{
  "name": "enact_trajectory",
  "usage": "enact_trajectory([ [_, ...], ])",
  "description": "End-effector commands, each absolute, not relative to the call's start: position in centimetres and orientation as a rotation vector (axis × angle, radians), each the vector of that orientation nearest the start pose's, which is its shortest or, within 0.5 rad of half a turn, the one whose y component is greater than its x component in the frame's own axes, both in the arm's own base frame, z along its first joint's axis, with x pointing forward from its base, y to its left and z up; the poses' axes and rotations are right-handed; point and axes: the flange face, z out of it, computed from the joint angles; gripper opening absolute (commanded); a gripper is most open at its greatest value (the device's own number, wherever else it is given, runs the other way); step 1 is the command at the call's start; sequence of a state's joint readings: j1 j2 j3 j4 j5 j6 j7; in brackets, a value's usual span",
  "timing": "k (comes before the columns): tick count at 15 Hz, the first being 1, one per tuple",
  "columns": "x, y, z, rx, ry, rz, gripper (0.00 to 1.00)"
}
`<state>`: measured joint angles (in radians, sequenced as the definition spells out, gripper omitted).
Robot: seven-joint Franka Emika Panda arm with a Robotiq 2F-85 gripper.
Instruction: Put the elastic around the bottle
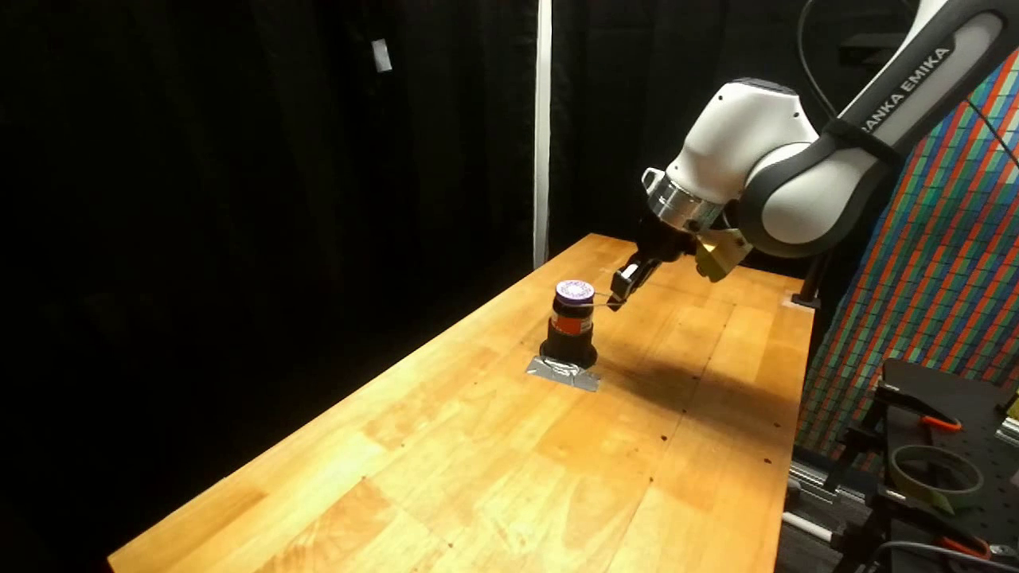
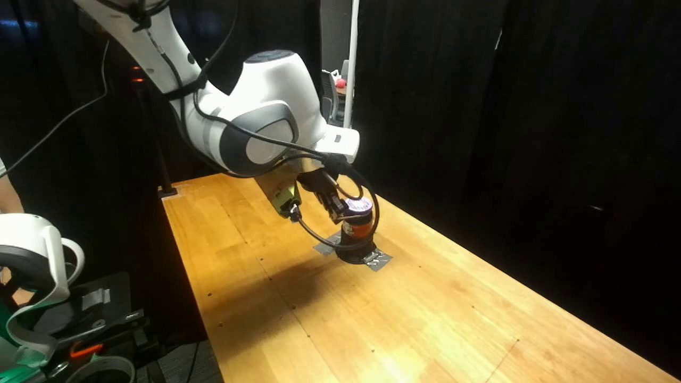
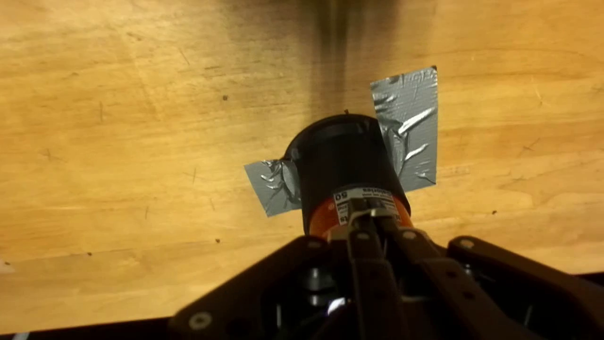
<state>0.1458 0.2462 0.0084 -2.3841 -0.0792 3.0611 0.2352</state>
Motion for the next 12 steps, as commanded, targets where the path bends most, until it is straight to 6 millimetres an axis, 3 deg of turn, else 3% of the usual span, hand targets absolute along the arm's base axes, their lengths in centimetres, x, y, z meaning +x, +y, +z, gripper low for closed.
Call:
enact_trajectory([
  [1,50.5,9.3,26.9,-2.894,0.013,-0.869,0.1],
  [6,48.3,9.8,25.7,-2.748,0.046,-1.092,0.11],
  [12,47.1,8.9,24.2,-2.616,0.079,-1.358,0.1],
])
